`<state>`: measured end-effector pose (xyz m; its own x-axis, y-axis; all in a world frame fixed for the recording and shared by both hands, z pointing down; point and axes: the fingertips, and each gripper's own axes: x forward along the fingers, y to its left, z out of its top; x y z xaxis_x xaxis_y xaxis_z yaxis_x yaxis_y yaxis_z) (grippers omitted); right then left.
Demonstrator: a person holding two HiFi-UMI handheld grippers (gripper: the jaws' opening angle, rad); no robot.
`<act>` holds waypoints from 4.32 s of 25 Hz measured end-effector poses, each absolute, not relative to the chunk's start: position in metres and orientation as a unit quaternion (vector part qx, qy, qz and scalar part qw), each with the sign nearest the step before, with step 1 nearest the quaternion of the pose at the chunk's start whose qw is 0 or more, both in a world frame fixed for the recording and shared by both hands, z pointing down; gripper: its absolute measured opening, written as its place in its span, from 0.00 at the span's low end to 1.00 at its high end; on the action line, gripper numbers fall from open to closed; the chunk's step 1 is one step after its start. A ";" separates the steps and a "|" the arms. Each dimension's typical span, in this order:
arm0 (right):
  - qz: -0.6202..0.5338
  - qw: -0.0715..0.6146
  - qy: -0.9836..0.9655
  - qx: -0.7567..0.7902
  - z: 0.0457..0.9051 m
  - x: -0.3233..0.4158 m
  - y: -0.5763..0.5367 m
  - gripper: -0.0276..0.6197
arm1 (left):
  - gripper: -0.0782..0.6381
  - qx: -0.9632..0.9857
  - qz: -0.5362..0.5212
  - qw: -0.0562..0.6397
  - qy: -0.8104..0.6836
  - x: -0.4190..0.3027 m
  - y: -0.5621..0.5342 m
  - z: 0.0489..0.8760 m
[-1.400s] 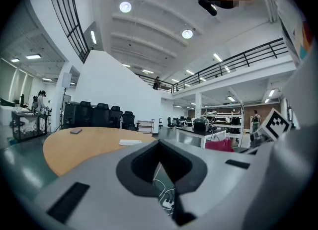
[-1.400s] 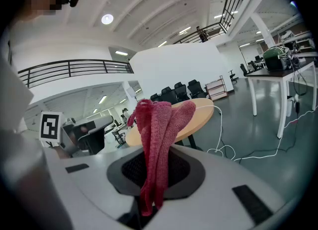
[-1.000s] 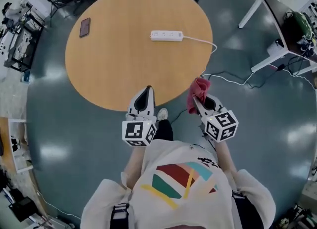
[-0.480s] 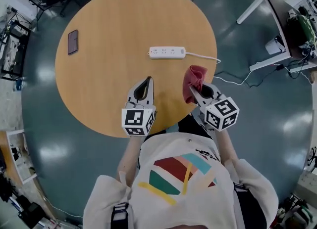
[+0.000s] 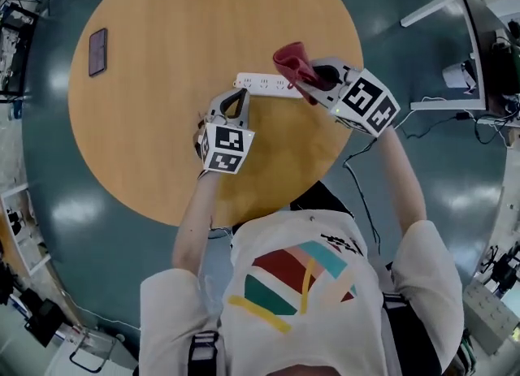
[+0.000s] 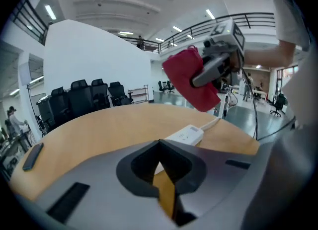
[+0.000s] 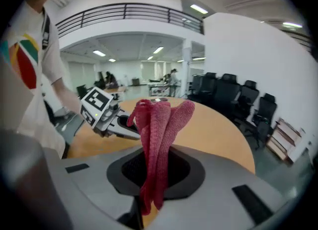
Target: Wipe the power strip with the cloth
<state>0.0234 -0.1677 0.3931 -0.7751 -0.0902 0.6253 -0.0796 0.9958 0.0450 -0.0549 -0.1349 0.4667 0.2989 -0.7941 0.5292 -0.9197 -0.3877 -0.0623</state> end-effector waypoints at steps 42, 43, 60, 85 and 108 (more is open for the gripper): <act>0.114 0.574 -0.734 -0.344 0.532 -0.036 -0.181 0.10 | 0.17 0.779 0.307 0.198 -0.510 -0.055 -0.159 0.517; 0.115 0.579 -0.731 -0.342 0.534 -0.027 -0.183 0.10 | 0.17 0.778 0.307 0.198 -0.510 -0.055 -0.160 0.518; 0.128 0.592 -0.767 -0.212 0.529 0.086 -0.189 0.10 | 0.17 0.782 0.311 0.206 -0.499 -0.048 -0.161 0.520; -0.221 0.530 -0.818 0.045 0.523 -0.044 -0.063 0.10 | 0.17 0.877 0.327 0.126 -0.328 -0.069 -0.136 0.521; -0.311 0.560 -0.762 0.092 0.545 -0.065 -0.069 0.10 | 0.17 0.897 0.310 0.113 -0.293 -0.064 -0.127 0.520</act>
<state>-0.0653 -0.0693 0.5454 -0.3554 -0.4891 0.7965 0.2089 0.7891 0.5777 -0.0641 -0.1267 0.5198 0.6357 -0.4564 0.6226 -0.5964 -0.8024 0.0207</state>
